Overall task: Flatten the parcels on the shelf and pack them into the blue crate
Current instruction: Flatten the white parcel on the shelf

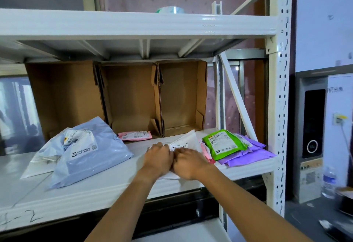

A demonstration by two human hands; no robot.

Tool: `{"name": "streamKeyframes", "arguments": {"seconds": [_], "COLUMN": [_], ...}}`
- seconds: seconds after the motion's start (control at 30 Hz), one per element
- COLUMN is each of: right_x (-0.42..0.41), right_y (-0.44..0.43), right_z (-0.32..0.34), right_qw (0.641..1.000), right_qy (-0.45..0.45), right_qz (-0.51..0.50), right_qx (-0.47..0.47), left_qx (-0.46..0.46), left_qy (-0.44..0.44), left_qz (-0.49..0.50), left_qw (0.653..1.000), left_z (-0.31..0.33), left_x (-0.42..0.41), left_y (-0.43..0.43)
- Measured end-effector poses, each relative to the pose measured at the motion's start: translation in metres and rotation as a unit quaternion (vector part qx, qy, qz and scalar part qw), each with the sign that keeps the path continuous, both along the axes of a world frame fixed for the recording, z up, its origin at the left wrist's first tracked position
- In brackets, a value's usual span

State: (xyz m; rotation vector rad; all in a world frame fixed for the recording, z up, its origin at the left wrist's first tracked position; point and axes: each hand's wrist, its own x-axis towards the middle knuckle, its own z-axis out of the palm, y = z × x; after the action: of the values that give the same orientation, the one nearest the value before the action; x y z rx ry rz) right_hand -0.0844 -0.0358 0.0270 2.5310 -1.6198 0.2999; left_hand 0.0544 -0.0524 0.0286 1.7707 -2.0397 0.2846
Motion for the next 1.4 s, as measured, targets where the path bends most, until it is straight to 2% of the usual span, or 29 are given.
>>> {"name": "streamKeyframes", "arguments": {"seconds": [0.07, 0.17, 0.3, 0.4, 0.5, 0.63, 0.7, 0.8, 0.93, 1.1, 1.33, 1.4], "right_x": [0.001, 0.001, 0.001, 0.002, 0.004, 0.004, 0.006, 0.008, 0.006, 0.009, 0.018, 0.020], "right_y": [-0.005, -0.012, -0.011, -0.012, -0.009, 0.002, 0.001, -0.003, -0.004, -0.022, -0.059, -0.057], "right_z": [-0.003, -0.003, 0.004, 0.005, 0.009, 0.017, 0.018, 0.017, 0.018, 0.014, 0.007, 0.005], "right_qw": [0.999, 0.997, 0.995, 0.993, 0.991, 0.991, 0.990, 0.988, 0.988, 0.988, 0.989, 0.991], "right_qy": [0.020, 0.033, 0.055, 0.068, 0.080, 0.071, 0.078, 0.093, 0.097, 0.058, -0.009, -0.029], "right_qz": [-0.016, -0.066, -0.059, -0.062, -0.063, -0.067, -0.065, -0.060, -0.050, -0.079, -0.102, -0.114], "right_qx": [-0.021, -0.005, 0.055, 0.078, 0.087, 0.095, 0.100, 0.110, 0.111, 0.115, 0.110, 0.059], "left_qx": [0.018, 0.123, 0.198, 0.217, 0.214, 0.122, 0.105, 0.143, 0.201, 0.216, 0.213, 0.214], "left_qy": [0.019, 0.026, -0.082, -0.088, -0.043, -0.004, 0.008, 0.003, -0.024, -0.076, -0.052, -0.040], "left_qz": [-0.035, -0.083, -0.074, -0.066, -0.053, -0.023, -0.039, -0.077, -0.065, -0.041, -0.030, -0.021], "left_qw": [0.999, 0.989, 0.974, 0.970, 0.975, 0.992, 0.994, 0.987, 0.977, 0.973, 0.975, 0.976], "left_z": [-0.007, -0.005, 0.001, 0.008, 0.010, 0.002, -0.001, -0.001, 0.007, 0.008, 0.006, 0.003], "left_x": [0.003, 0.009, 0.004, 0.002, 0.002, 0.003, 0.007, 0.008, 0.003, 0.001, 0.001, 0.002], "left_y": [-0.008, -0.010, -0.003, 0.001, -0.006, -0.016, -0.017, -0.011, -0.003, -0.006, -0.012, -0.017]}}
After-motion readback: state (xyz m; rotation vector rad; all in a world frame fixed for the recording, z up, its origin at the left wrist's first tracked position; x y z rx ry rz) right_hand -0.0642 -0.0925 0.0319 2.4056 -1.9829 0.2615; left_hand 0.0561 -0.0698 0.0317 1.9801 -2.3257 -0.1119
